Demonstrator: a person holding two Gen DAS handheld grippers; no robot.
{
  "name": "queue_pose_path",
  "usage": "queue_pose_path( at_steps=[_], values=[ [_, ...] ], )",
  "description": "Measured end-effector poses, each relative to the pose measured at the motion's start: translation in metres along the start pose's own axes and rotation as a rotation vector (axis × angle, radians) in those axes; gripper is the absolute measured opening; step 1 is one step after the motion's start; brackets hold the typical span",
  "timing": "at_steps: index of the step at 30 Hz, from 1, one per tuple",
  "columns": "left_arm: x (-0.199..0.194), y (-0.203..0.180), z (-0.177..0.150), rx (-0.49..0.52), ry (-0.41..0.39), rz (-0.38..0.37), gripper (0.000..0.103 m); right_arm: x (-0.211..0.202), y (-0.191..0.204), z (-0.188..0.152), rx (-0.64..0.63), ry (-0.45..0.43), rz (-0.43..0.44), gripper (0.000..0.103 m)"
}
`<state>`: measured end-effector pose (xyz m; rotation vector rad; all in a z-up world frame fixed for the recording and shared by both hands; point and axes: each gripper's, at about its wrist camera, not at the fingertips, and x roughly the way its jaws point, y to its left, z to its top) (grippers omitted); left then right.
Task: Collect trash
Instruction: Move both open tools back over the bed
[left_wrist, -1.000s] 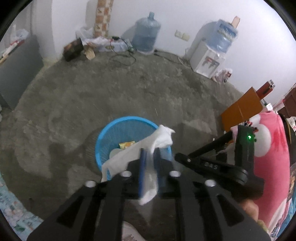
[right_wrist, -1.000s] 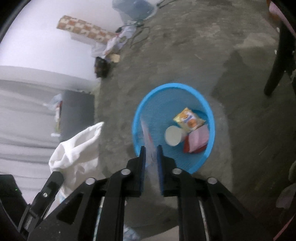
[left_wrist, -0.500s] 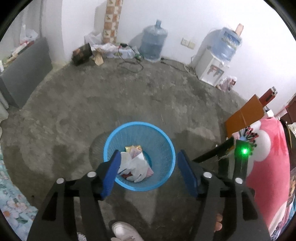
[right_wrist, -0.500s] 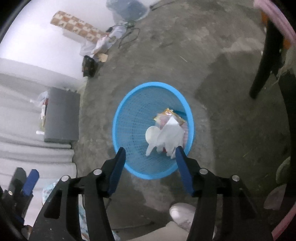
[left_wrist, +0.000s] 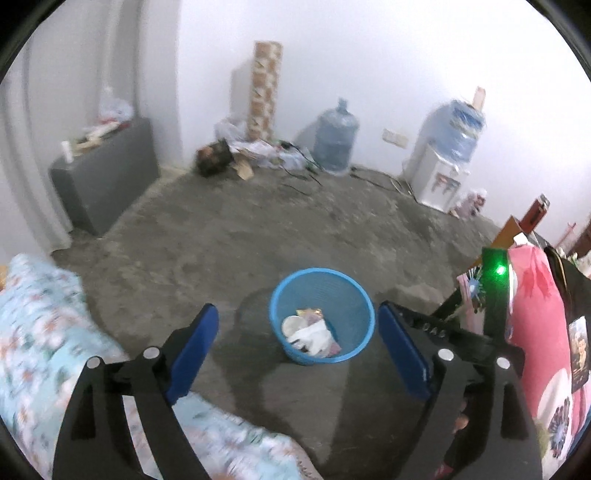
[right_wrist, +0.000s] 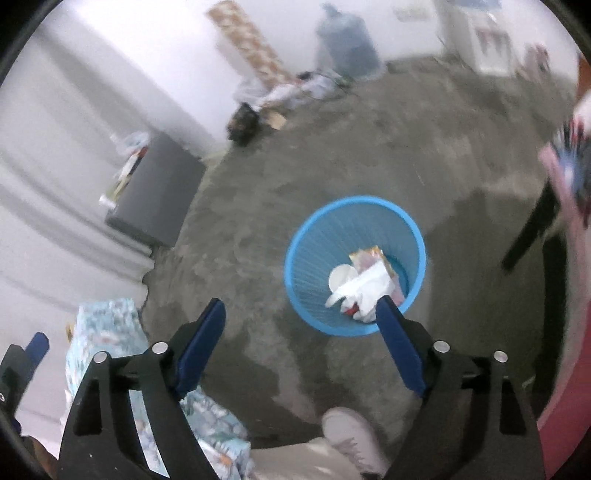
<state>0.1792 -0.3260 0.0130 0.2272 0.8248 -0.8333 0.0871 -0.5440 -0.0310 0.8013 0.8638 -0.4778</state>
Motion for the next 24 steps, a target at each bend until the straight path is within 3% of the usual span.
queue_pose_path(
  at_steps=[6, 11, 24],
  values=[
    [-0.072, 0.026, -0.039, -0.077, -0.09, 0.079, 0.092, -0.034, 0.035, -0.015, -0.147, -0.05, 0.03, 0.083],
    [-0.119, 0.047, -0.071, -0.147, -0.142, 0.14, 0.093, -0.046, 0.064, -0.027, -0.237, -0.028, 0.095, 0.083],
    [-0.19, 0.078, -0.116, -0.23, -0.241, 0.229, 0.093, -0.061, 0.139, -0.072, -0.429, 0.057, 0.218, 0.083]
  ],
)
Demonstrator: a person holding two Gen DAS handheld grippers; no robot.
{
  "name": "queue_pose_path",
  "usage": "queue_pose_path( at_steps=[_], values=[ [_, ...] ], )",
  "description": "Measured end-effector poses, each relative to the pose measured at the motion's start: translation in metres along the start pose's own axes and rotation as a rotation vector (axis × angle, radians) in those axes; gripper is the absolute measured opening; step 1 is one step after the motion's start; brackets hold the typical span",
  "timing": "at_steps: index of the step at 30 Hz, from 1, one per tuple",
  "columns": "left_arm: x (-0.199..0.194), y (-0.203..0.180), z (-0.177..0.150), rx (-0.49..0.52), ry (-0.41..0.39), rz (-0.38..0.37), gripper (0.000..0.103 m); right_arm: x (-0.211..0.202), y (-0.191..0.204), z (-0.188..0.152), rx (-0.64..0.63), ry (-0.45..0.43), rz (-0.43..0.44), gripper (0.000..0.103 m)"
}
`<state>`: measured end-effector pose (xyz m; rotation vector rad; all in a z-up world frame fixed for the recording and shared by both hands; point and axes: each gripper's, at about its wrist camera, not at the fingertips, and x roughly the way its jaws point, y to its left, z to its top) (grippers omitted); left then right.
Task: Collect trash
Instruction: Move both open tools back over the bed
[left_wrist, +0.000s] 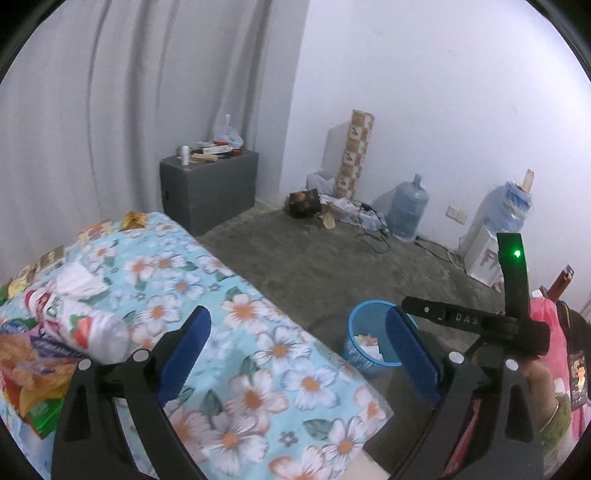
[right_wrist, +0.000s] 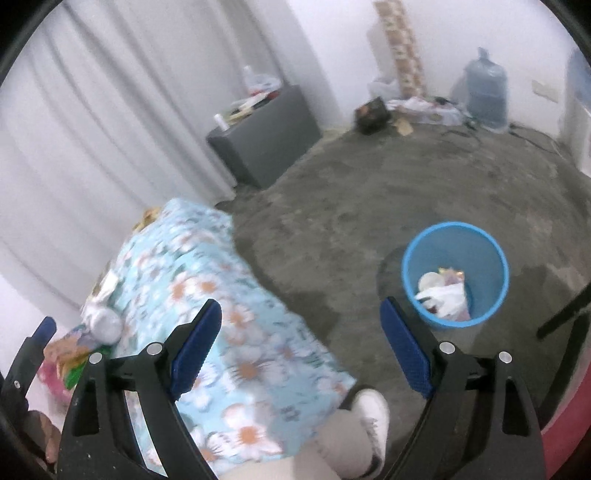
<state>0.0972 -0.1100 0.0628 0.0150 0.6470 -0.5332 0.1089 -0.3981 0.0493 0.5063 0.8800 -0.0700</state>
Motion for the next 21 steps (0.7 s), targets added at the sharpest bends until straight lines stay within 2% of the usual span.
queue_pose_path(
  at_steps=[12, 18, 21],
  values=[
    [-0.046, 0.046, -0.026, -0.106, -0.056, 0.068, 0.094, 0.01, 0.068, -0.011, -0.14, 0.066, 0.098, 0.083],
    [-0.056, 0.066, -0.038, -0.151, -0.042, 0.109, 0.094, 0.019, 0.094, -0.017, -0.183, 0.102, 0.132, 0.083],
    [-0.065, 0.07, -0.035, -0.142, -0.033, 0.135, 0.094, 0.023, 0.108, -0.022, -0.209, 0.121, 0.149, 0.083]
  ],
)
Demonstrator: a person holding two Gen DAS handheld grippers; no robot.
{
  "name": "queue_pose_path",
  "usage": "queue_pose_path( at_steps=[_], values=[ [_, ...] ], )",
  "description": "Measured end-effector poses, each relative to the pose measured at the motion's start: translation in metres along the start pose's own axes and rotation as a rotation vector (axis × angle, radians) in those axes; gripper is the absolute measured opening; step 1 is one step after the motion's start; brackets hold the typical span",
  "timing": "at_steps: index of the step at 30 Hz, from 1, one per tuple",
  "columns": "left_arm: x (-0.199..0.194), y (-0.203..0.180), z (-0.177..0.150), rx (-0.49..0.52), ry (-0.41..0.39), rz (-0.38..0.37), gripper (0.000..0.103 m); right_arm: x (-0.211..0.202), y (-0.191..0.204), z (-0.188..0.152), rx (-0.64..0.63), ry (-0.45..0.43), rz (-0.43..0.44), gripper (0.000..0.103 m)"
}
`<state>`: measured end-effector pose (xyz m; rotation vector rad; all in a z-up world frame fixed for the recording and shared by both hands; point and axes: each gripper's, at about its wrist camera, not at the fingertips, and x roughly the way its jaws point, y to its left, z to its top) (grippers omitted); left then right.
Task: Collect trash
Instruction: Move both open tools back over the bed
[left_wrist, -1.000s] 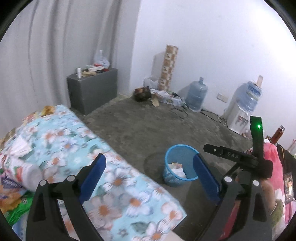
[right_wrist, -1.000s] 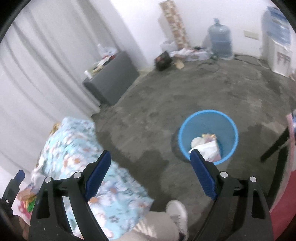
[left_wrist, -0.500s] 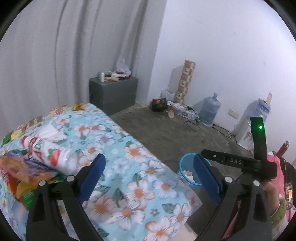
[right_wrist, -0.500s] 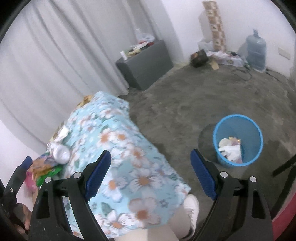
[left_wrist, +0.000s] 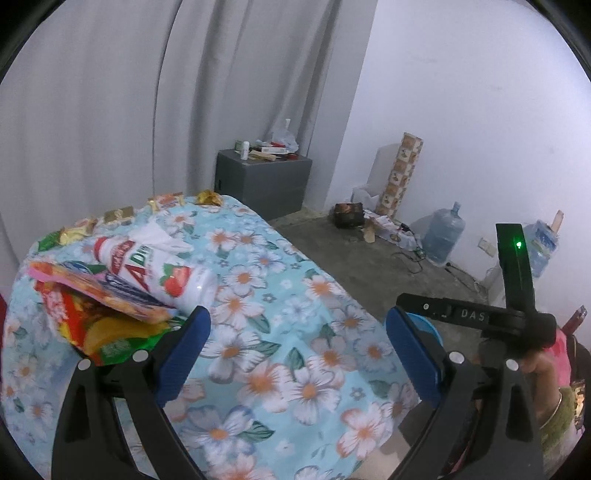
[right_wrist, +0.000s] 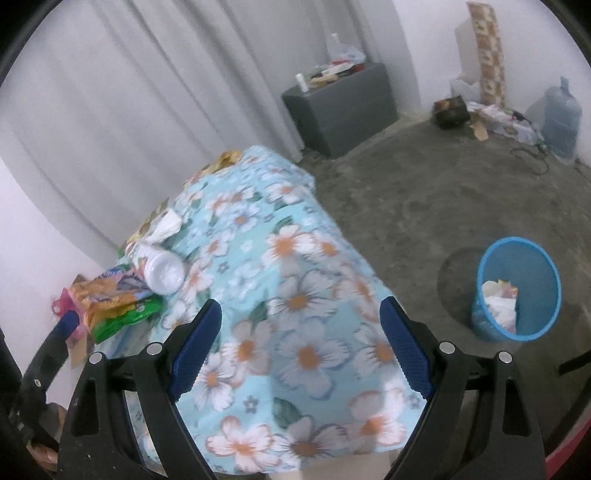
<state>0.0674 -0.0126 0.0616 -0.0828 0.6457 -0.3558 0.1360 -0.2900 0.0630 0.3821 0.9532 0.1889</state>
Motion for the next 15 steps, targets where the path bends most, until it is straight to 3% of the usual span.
queue_pose_path(
  at_steps=[2, 7, 15],
  values=[
    [-0.008, 0.003, 0.008, 0.016, 0.017, 0.042, 0.094, 0.002, 0.007, -0.001, -0.016, 0.011, -0.003, 0.083],
    [-0.031, 0.015, 0.025, -0.021, 0.006, 0.037, 0.097, 0.005, 0.02, -0.003, -0.032, 0.018, 0.005, 0.083],
    [-0.035, 0.039, 0.022, -0.098, 0.033, 0.054, 0.097, -0.008, 0.055, 0.002, -0.068, 0.019, 0.041, 0.083]
  ],
)
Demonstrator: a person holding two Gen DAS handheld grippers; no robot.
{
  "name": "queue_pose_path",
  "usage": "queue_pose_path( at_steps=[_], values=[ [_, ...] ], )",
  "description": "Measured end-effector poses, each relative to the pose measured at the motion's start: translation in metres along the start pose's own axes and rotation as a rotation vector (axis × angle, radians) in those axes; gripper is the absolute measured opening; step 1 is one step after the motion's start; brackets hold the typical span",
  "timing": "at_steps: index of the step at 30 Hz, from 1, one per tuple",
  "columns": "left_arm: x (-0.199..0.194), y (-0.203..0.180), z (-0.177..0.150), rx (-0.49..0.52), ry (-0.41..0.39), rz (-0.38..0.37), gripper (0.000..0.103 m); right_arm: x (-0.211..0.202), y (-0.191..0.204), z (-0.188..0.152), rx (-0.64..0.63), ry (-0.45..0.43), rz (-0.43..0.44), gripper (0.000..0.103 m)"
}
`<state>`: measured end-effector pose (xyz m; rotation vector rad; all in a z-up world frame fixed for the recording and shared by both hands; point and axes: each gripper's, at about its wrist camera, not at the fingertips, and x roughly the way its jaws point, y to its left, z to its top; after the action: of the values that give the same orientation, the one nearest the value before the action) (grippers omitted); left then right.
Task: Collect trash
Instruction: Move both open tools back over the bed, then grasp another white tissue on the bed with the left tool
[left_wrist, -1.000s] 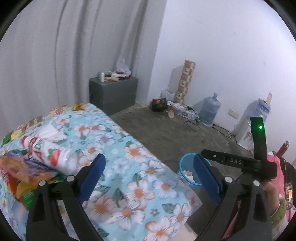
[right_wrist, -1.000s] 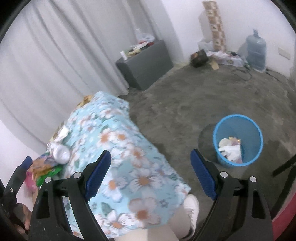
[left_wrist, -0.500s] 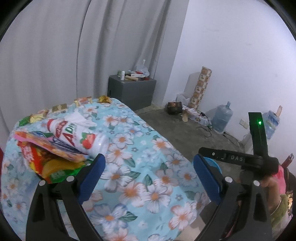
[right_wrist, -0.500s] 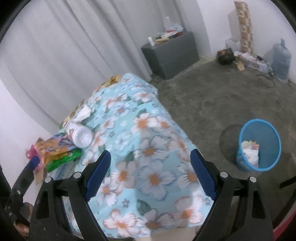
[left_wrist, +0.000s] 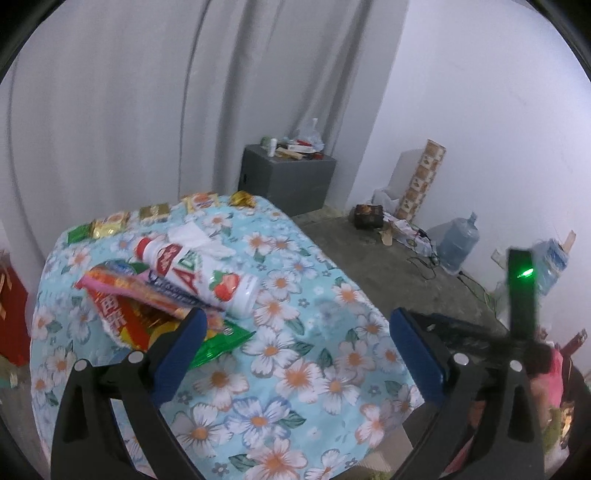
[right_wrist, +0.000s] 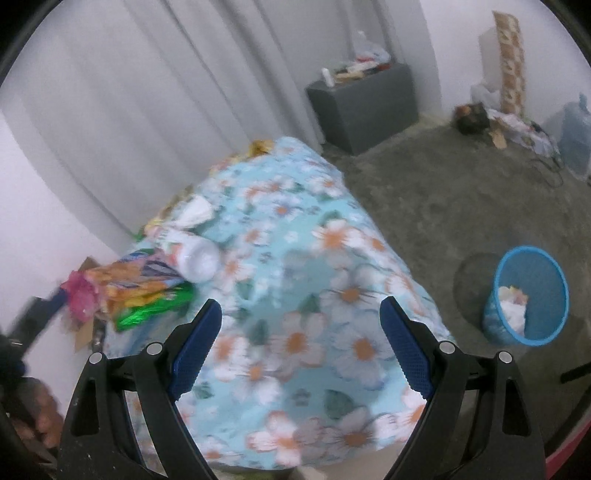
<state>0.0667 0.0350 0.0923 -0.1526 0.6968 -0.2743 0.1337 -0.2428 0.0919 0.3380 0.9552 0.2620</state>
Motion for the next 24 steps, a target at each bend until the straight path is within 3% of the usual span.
queue_pose_path(
  at_steps=[6, 11, 15, 19, 22, 24],
  values=[
    [0.001, 0.036, -0.012, -0.088, 0.027, 0.054, 0.097, -0.032, 0.072, 0.031, -0.181, -0.009, 0.02, 0.083],
    [0.004, 0.059, -0.013, -0.114, 0.05, 0.147, 0.097, -0.048, 0.132, 0.047, -0.257, 0.11, 0.073, 0.087],
    [0.004, 0.069, -0.009, -0.141, 0.05, 0.21, 0.097, -0.057, 0.168, 0.041, -0.303, 0.194, 0.057, 0.087],
    [0.009, 0.068, -0.006, -0.156, 0.069, 0.236, 0.097, -0.072, 0.187, 0.03, -0.437, 0.146, 0.018, 0.087],
    [0.011, 0.06, -0.003, -0.145, 0.067, 0.245, 0.097, -0.073, 0.181, 0.036, -0.43, 0.106, -0.007, 0.087],
    [0.011, 0.054, -0.004, -0.128, 0.058, 0.248, 0.097, -0.068, 0.177, 0.041, -0.384, 0.144, 0.013, 0.087]
  ],
)
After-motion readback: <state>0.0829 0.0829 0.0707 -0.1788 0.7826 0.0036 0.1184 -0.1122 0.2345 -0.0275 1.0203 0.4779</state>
